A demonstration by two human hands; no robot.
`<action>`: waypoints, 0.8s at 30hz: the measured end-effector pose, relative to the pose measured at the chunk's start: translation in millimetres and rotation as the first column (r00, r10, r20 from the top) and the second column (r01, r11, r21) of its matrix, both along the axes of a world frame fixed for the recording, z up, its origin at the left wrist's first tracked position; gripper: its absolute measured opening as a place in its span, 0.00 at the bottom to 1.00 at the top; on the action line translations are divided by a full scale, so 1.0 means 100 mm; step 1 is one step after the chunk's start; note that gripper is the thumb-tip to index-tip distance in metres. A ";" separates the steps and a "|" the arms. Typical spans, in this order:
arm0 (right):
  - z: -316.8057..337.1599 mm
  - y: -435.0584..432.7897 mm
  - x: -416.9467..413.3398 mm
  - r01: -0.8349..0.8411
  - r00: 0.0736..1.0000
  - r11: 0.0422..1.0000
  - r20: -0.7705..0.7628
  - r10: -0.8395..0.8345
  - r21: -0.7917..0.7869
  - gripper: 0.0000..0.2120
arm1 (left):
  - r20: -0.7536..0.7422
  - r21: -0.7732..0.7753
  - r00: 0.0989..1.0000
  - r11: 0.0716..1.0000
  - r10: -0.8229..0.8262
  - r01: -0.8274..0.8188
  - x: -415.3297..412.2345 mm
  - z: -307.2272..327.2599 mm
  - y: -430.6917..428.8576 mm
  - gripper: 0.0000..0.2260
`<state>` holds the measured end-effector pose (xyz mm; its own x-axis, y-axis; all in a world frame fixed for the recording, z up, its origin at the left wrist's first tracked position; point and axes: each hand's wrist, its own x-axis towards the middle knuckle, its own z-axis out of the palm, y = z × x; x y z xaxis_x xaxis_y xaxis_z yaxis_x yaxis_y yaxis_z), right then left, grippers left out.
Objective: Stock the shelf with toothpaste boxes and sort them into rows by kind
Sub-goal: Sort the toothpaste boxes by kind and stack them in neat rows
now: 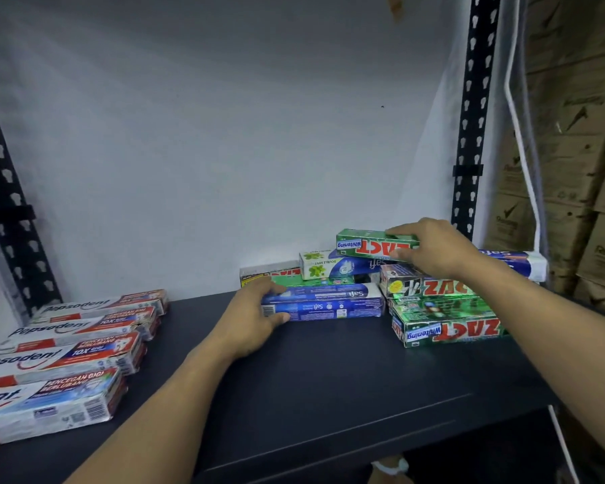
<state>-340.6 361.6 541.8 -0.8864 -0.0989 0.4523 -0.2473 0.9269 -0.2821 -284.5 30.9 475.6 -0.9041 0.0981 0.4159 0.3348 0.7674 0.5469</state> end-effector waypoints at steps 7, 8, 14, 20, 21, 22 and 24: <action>-0.02 -0.12 0.11 0.022 0.995 0.991 -0.097 -0.009 0.135 0.24 | -0.020 -0.083 0.999 0.995 -0.051 0.049 0.17 0.05 0.10 0.12; -0.03 -0.14 0.15 -0.004 0.993 0.990 -0.118 0.020 0.138 0.24 | -0.016 -0.086 0.997 0.994 -0.076 0.074 0.19 0.05 0.11 0.13; -0.07 -0.39 0.44 -0.340 0.925 0.923 -0.111 0.363 0.181 0.24 | -0.143 0.247 0.981 0.956 -0.128 0.161 0.26 0.22 0.14 0.10; -0.19 -0.60 0.64 -0.493 0.867 0.848 0.026 0.498 0.192 0.32 | -0.141 0.493 0.965 0.829 -0.221 0.262 0.35 0.35 0.12 0.11; -0.21 -0.61 0.64 -0.493 0.869 0.857 0.036 0.494 0.150 0.33 | -0.139 0.506 0.963 0.820 -0.229 0.268 0.36 0.36 0.12 0.11; -0.23 -0.61 0.65 -0.490 0.872 0.865 0.042 0.488 0.109 0.34 | -0.136 0.518 0.962 0.811 -0.237 0.272 0.37 0.36 0.12 0.11; -0.24 -0.62 0.68 -0.483 0.876 0.874 0.046 0.481 0.054 0.33 | -0.124 0.570 0.955 0.769 -0.268 0.290 0.38 0.37 0.11 0.10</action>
<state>-273.1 299.8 518.3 -0.7347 -0.5443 0.4049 -0.6602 0.7109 -0.2424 -247.0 42.3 513.0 -0.8593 0.0766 0.5057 0.5107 0.1826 0.8401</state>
